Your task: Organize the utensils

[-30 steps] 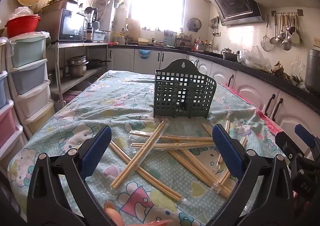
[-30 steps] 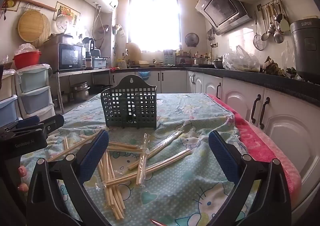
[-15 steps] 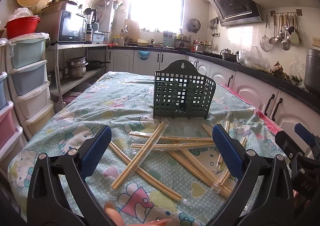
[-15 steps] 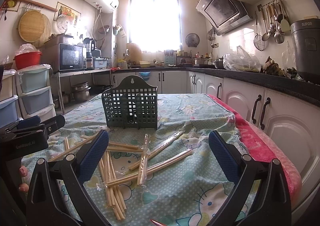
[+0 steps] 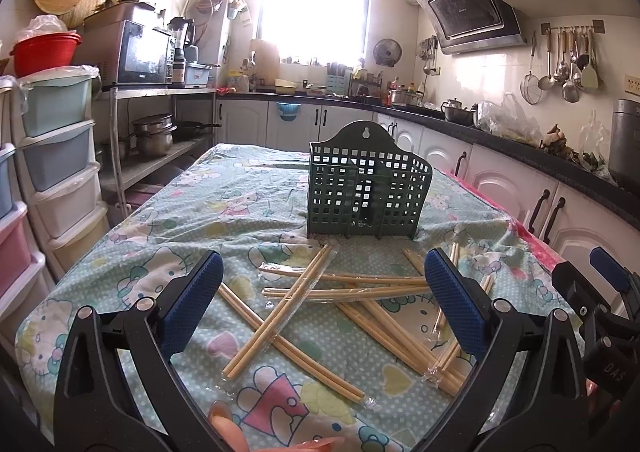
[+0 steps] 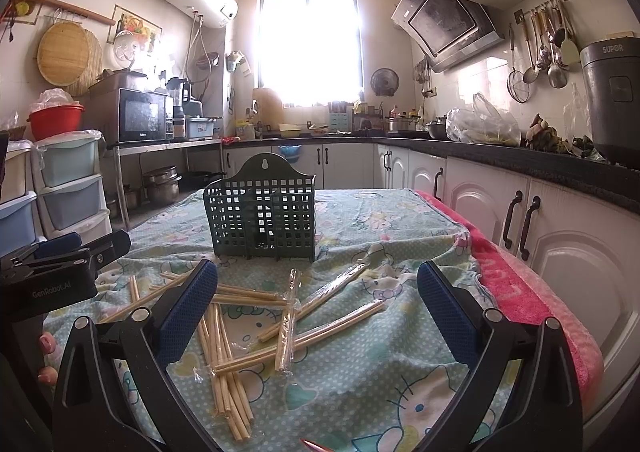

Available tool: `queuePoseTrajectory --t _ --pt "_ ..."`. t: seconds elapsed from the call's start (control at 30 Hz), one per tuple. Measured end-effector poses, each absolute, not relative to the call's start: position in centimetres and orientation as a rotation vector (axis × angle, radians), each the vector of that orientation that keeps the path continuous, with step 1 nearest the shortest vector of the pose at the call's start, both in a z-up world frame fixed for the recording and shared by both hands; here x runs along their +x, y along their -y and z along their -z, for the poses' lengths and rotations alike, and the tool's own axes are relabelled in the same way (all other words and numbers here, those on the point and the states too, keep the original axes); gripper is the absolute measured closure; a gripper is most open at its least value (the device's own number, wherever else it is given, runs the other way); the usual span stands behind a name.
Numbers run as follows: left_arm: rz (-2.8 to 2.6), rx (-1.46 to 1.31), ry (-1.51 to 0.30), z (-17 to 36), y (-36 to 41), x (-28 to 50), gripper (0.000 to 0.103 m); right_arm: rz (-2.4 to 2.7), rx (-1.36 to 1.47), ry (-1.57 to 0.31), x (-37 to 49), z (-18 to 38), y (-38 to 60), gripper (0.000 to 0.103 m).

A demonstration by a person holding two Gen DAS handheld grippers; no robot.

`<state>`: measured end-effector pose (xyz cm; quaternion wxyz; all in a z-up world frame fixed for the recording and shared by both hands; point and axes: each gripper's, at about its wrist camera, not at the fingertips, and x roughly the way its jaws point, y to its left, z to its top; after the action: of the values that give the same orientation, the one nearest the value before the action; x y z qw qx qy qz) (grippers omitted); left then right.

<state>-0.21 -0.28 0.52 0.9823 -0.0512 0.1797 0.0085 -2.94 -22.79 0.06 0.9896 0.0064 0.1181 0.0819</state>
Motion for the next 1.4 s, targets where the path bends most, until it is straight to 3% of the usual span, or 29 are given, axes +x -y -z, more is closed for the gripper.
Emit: queuePoseTrajectory --t 1.4 --pt "-0.034 -0.151 -0.418 0.8 -2.6 0.9 0.010 -0.249 -0.027 -0.285 -1.3 0.2 21.5 0.006"
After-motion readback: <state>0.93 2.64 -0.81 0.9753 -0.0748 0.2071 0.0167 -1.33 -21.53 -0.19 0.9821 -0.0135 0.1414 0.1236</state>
